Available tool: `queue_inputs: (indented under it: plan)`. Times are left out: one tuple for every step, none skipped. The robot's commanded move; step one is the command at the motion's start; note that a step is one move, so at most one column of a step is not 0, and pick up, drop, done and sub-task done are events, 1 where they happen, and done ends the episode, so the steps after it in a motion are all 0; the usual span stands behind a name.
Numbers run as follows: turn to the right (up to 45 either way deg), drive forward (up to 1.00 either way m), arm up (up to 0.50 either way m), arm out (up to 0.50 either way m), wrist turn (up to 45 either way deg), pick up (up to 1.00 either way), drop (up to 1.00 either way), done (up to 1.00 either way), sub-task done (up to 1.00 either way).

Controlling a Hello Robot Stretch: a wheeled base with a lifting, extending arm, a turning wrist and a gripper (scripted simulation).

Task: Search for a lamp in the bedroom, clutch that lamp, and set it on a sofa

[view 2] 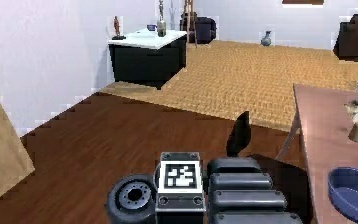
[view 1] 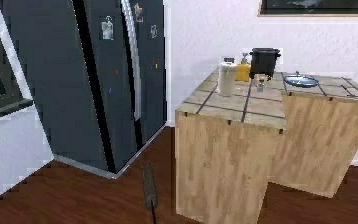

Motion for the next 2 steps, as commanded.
queue_inputs:
  plan:
    - [-12.0, 0.00, 0.00, 0.00, 0.0, 0.00, 0.00, 0.00, 0.00]
    - [0.0, 0.10, 0.00, 0.00, 0.0, 0.00, 0.00, 0.00, 0.00]
